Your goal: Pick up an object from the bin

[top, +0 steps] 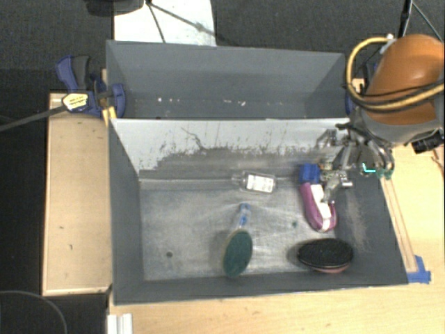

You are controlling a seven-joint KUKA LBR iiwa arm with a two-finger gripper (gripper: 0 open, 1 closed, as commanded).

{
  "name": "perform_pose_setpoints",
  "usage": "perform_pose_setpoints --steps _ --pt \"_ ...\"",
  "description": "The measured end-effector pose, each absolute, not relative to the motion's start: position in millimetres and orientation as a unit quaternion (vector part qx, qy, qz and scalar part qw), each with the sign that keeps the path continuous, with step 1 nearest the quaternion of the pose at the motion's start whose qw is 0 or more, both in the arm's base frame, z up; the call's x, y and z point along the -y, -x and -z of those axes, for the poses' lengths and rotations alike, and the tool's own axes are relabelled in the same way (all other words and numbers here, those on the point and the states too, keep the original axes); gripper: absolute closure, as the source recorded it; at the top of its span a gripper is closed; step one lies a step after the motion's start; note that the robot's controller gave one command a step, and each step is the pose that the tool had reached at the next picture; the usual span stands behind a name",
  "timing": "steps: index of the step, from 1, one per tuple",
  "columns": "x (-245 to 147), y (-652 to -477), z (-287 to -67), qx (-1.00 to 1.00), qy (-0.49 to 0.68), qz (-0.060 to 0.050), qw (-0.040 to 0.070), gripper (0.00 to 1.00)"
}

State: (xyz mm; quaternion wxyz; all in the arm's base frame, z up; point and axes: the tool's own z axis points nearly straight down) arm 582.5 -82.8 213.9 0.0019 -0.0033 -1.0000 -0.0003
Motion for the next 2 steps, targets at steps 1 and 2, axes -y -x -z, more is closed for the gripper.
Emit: perform_pose_setpoints --steps 1,2 --pt "54 -574.7 -72 0.999 0.053 0.000 -0.004 0.00" --pt "-20 -549.6 -77 0.997 0.075 0.000 0.000 0.00"
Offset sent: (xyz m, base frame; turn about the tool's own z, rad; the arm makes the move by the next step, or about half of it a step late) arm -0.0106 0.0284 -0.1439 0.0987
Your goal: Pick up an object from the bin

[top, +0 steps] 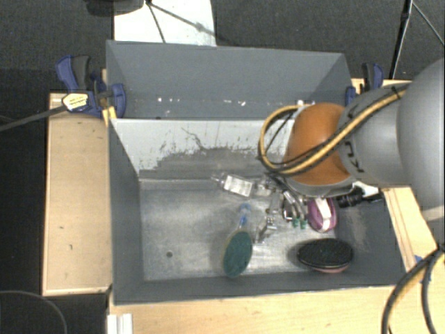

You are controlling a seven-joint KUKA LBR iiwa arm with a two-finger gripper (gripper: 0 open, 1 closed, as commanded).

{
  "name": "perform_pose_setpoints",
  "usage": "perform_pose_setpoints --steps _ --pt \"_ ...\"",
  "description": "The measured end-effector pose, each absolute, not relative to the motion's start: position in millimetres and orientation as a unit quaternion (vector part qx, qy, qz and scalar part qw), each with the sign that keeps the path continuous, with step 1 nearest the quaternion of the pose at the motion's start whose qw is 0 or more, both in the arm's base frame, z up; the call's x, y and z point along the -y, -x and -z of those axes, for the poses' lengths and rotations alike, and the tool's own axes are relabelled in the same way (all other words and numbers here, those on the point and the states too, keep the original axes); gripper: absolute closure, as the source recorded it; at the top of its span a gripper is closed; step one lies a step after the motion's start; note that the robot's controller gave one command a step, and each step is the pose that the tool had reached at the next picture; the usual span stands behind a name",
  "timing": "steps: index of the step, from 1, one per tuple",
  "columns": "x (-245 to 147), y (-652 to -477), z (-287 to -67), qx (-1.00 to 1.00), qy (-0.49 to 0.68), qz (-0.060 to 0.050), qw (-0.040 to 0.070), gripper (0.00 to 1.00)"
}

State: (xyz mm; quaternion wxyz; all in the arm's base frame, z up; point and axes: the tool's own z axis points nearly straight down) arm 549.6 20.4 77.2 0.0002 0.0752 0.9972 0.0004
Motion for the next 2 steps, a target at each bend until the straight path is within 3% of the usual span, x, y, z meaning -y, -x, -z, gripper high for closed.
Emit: perform_pose_setpoints --steps 1,2 --pt "8 -552.7 -131 -0.998 0.061 0.000 0.003 0.00" --pt "-15 -561.7 -98 -0.998 0.055 -0.001 0.000 0.00"
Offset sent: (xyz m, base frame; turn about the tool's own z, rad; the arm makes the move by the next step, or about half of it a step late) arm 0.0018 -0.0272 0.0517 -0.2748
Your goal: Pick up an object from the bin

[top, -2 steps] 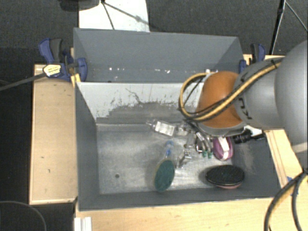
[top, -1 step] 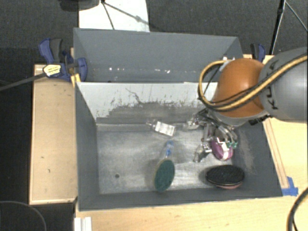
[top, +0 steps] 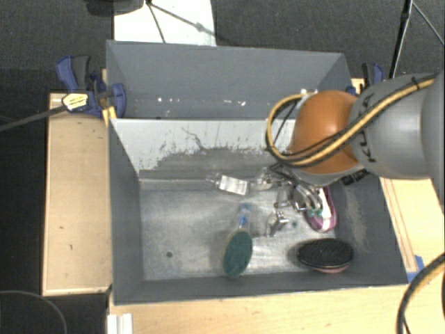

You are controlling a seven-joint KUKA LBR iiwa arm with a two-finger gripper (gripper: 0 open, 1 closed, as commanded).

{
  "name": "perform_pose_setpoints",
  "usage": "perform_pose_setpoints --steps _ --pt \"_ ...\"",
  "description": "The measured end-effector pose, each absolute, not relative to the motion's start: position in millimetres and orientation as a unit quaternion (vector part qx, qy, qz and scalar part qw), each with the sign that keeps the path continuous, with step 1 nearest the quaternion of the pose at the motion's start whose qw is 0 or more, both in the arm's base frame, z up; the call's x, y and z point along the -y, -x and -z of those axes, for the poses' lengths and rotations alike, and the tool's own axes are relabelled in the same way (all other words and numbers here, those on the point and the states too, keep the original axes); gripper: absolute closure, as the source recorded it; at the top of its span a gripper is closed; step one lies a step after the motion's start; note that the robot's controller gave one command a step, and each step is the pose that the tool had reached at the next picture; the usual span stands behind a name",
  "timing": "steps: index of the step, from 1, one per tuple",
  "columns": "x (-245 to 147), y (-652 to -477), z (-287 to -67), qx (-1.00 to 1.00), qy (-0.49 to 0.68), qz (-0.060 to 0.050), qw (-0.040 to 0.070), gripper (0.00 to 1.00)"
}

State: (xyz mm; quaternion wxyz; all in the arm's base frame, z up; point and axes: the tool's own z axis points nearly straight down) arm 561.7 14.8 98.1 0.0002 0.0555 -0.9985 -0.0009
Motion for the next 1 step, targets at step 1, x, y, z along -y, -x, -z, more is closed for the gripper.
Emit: perform_pose_setpoints --steps 1 --pt "-23.7 -513.6 -75.3 0.988 -0.151 -0.002 -0.013 0.00"
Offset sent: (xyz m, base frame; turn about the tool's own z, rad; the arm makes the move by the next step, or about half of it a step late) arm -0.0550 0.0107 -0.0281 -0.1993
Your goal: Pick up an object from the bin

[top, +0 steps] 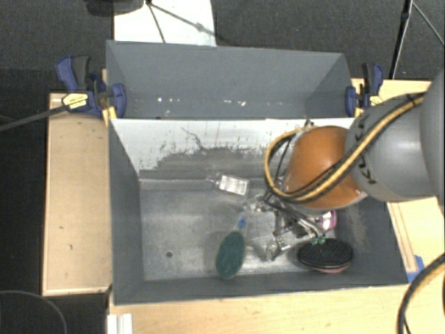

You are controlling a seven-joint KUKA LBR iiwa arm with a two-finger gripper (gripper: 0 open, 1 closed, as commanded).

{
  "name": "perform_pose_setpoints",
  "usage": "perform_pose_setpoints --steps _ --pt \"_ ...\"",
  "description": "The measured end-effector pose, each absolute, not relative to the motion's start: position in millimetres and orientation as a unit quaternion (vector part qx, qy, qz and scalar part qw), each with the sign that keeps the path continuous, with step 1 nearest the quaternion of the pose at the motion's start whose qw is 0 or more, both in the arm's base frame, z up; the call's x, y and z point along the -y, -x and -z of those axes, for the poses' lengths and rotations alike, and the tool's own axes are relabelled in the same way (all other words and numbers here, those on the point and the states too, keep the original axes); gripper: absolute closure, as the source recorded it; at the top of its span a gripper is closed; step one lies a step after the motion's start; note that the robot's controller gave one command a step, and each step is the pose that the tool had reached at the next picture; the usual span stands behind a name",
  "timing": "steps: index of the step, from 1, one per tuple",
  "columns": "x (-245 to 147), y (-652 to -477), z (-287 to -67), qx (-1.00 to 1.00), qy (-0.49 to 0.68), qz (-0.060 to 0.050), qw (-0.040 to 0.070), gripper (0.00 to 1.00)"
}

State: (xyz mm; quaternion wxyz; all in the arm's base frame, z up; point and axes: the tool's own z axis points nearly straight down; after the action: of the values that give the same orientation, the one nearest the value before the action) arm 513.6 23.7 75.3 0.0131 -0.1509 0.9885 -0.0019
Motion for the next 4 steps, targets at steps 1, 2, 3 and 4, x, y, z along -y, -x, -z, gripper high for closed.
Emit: perform_pose_setpoints --steps 1,2,3,4 --pt "-28 -521.1 -84 -0.994 0.109 0.000 0.003 0.00" --pt "-62 -477.0 -125 -0.997 0.078 -0.001 0.001 0.00" --pt "-98 -486.8 -78 -0.979 0.206 -0.001 0.002 0.00" --pt "-97 -487.4 -79 -0.979 0.205 0.000 0.002 1.00"
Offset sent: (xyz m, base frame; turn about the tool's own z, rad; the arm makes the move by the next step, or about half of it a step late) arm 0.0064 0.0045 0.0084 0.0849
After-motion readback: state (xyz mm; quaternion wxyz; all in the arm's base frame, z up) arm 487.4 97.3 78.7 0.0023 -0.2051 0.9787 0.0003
